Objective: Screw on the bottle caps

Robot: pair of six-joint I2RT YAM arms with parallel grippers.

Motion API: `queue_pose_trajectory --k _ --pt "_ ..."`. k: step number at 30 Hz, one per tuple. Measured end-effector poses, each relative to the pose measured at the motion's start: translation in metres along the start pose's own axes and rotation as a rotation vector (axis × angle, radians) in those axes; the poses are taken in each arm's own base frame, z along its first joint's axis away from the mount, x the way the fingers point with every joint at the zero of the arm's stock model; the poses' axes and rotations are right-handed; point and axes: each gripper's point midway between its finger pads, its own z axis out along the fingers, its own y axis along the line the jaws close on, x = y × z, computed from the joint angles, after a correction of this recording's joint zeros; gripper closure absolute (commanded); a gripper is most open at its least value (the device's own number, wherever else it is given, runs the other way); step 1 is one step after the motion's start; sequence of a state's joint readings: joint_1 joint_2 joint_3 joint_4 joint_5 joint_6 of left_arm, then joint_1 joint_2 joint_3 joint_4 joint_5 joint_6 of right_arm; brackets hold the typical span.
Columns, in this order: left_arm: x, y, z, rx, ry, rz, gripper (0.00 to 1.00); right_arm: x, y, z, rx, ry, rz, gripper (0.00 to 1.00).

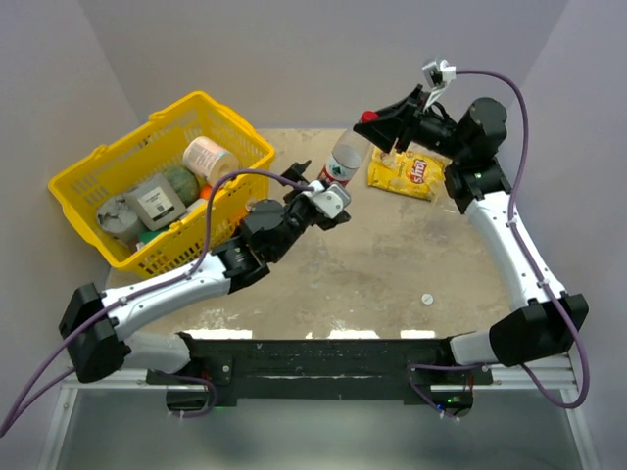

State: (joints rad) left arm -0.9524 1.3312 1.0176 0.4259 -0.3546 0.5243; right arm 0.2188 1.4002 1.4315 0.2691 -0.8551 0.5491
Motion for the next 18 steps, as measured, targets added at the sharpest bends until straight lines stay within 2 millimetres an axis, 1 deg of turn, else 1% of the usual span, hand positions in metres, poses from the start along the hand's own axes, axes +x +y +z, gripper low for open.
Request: queue_pose_trajectory --k 2,4,6,8,12,14,16,18 --pt "0.004 -0.002 -0.016 0.039 0.018 -0.012 0.01 0.004 -0.005 -0.003 0.024 0.039 -0.101 0.77" --pt "0.009 -0.002 -0.034 0.075 0.033 -0.028 0.01 0.012 -0.008 -0.011 0.051 0.083 -0.181 0.77" --pt "0.013 -0.003 -0.051 0.108 0.042 -0.04 0.01 0.021 -0.01 -0.022 0.086 0.126 -0.272 0.76" --pt "0.02 -0.005 -0.064 0.131 0.056 -0.043 0.01 0.032 -0.012 -0.038 0.127 0.161 -0.362 0.75" --pt "0.037 -0.014 -0.072 0.158 0.095 -0.036 0.01 0.071 -0.014 -0.074 0.197 0.242 -0.472 0.76" --pt "0.048 -0.02 -0.074 0.175 0.123 -0.027 0.01 0.09 -0.021 -0.085 0.226 0.29 -0.485 0.78" --pt "0.055 -0.025 -0.075 0.191 0.139 -0.026 0.01 0.105 -0.035 -0.092 0.264 0.338 -0.479 0.78" --pt "0.056 -0.028 -0.075 0.2 0.141 -0.026 0.0 0.12 -0.054 -0.102 0.311 0.376 -0.458 0.78"
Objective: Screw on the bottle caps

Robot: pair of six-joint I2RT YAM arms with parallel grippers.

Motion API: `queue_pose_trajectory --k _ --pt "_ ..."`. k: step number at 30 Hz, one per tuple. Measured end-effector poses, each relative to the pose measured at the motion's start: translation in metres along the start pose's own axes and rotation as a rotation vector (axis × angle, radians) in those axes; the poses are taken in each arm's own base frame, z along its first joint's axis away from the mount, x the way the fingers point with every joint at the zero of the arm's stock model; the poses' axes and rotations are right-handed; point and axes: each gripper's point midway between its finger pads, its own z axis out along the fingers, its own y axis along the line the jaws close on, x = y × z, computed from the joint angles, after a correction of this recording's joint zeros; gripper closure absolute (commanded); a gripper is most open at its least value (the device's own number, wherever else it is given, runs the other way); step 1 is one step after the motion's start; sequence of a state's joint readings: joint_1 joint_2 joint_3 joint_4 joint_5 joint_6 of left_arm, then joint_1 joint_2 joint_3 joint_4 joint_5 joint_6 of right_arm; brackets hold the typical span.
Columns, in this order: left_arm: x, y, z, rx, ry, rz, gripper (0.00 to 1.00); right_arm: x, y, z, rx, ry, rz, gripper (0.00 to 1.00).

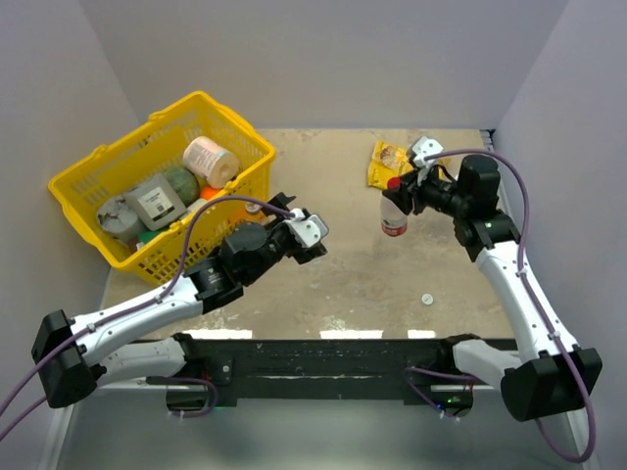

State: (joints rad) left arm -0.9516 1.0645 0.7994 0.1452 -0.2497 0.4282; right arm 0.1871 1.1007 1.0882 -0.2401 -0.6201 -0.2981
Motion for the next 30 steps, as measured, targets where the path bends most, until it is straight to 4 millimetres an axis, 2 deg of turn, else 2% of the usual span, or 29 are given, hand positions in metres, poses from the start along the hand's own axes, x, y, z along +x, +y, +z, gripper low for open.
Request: queue_pose_trajectory --k 2,5,10,18,30 --pt "-0.001 -0.001 0.0 0.003 -0.004 -0.001 0.01 0.027 -0.008 0.0 0.027 0.052 0.027 0.78" --pt "0.0 -0.002 0.001 0.003 -0.011 -0.002 0.01 0.054 -0.018 0.001 0.056 0.102 0.058 0.78" --pt "0.003 -0.005 0.002 0.014 -0.005 0.001 0.01 0.076 -0.026 0.008 0.073 0.119 0.076 0.77" --pt "0.01 -0.013 0.005 0.047 0.017 0.009 0.0 0.092 -0.051 0.016 0.126 0.089 0.116 0.73" --pt "0.021 -0.021 0.011 0.068 0.052 0.019 0.0 0.091 -0.051 0.021 0.123 -0.015 0.137 0.65"
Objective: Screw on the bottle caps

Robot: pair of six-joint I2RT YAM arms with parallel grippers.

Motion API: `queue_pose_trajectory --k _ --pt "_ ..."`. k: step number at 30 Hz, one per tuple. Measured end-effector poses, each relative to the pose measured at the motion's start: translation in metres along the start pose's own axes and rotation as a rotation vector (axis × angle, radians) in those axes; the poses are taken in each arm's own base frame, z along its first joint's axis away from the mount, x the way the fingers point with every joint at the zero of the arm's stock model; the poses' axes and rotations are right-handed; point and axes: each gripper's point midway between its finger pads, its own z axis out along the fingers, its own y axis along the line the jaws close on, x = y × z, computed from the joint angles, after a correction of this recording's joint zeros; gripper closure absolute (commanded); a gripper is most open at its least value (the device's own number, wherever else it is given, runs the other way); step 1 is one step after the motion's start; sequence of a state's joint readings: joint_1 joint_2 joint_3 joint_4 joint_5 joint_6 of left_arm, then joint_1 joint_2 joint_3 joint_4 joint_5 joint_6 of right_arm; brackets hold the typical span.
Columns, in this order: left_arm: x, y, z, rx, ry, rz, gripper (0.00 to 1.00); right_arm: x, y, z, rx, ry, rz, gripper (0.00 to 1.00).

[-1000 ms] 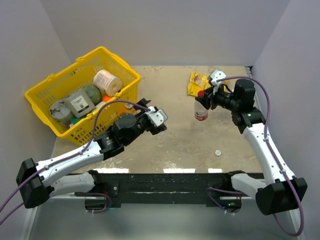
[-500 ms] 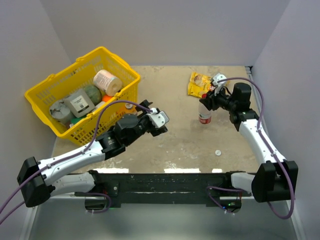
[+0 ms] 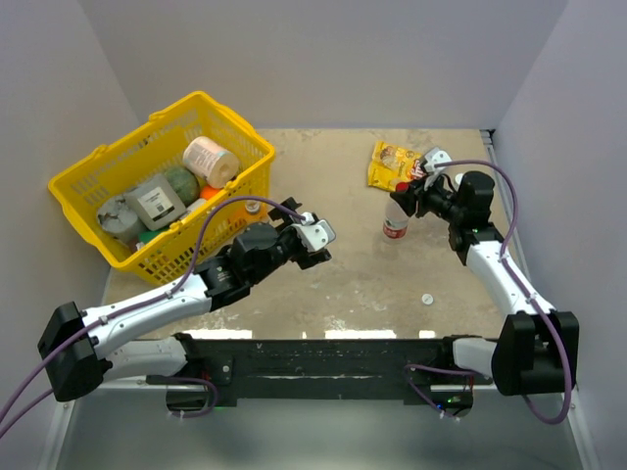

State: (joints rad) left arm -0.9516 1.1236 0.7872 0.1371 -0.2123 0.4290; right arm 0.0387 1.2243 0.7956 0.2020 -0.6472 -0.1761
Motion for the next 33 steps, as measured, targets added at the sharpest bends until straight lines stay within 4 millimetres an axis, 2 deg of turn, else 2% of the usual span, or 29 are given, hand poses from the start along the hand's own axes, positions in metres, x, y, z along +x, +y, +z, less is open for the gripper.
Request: queue_pose_trajectory --k 2,4,8,9,11,12,20,28,30,33 --pt "0.0 0.0 0.0 0.0 0.001 0.0 0.0 0.0 0.0 0.0 0.001 -0.004 0.001 0.63" --pt "0.0 0.0 0.0 0.001 0.001 0.0 0.01 0.0 0.0 0.0 0.002 -0.009 0.002 0.53" --pt "0.001 0.0 0.0 0.001 0.002 0.0 0.01 0.001 0.0 0.001 0.006 -0.013 0.012 0.43" --pt "0.001 0.0 0.0 0.001 0.002 0.0 0.01 0.001 0.0 0.001 0.008 -0.013 0.015 0.36" --pt "0.001 0.0 0.0 0.001 0.003 0.001 0.01 0.001 -0.001 0.0 0.013 -0.012 0.018 0.1" --pt "0.001 0.0 0.0 0.002 0.003 0.001 0.01 0.0 -0.001 -0.001 0.017 -0.011 0.021 0.01" --pt "0.001 -0.001 0.0 0.002 0.002 0.001 0.01 -0.016 0.002 -0.014 0.045 -0.038 -0.002 0.01" --pt "0.003 -0.002 -0.002 0.012 0.015 -0.003 0.0 -0.02 -0.003 -0.018 0.085 -0.023 0.01 0.01" --pt "0.007 -0.004 -0.008 0.026 0.039 -0.01 0.01 -0.035 -0.004 -0.021 0.088 -0.036 0.001 0.01" --pt "0.01 -0.003 -0.023 0.045 0.058 -0.015 0.0 -0.075 -0.005 -0.029 0.096 -0.096 -0.041 0.01"
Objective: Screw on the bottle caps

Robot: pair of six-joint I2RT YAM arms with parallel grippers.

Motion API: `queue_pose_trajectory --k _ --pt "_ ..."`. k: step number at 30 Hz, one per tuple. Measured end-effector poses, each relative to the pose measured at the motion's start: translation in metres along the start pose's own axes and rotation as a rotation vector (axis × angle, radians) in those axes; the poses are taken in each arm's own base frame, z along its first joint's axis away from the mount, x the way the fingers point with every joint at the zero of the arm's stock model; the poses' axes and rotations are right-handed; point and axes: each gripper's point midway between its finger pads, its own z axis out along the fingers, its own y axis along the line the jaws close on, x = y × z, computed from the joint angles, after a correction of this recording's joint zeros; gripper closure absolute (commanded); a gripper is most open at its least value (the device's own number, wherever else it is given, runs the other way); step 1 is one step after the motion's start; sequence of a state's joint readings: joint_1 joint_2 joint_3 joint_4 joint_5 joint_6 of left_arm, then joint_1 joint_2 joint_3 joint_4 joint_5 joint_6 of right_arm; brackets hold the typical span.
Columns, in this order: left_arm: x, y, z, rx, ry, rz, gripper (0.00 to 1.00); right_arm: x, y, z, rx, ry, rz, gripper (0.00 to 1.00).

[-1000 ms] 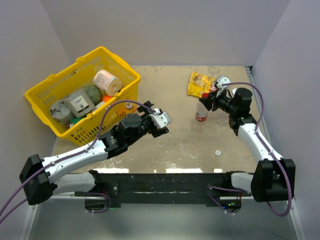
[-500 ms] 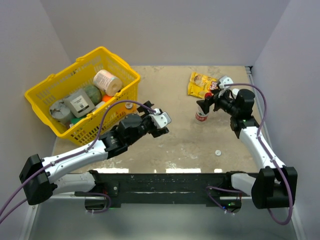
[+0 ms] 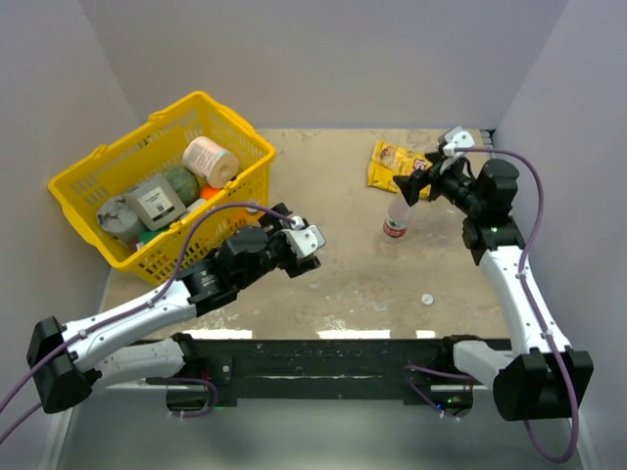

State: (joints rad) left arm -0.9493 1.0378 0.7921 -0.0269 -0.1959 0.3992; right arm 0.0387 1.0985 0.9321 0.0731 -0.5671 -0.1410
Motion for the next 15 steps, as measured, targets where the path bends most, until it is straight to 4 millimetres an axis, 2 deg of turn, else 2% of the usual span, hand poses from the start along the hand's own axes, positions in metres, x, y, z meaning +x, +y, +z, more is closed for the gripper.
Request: queue_pose_trajectory --k 4,7,9,11,15 --pt "-0.005 0.002 -0.023 0.021 -0.021 -0.003 0.01 -0.065 0.006 -0.014 -0.018 -0.122 -0.08 0.01" --pt "0.0 -0.002 -0.04 0.06 -0.018 -0.01 0.01 -0.096 0.025 -0.023 -0.082 -0.184 -0.128 0.01" --pt "0.009 -0.005 -0.05 0.076 0.0 -0.024 0.02 -0.103 0.041 -0.022 -0.137 -0.19 -0.151 0.01" --pt "0.027 0.002 -0.06 0.061 0.045 -0.056 0.02 -0.101 0.063 -0.015 -0.211 -0.17 -0.175 0.01" --pt "0.071 0.038 -0.082 -0.084 0.157 -0.131 0.02 -0.084 0.108 0.004 -0.374 -0.097 -0.19 0.05"
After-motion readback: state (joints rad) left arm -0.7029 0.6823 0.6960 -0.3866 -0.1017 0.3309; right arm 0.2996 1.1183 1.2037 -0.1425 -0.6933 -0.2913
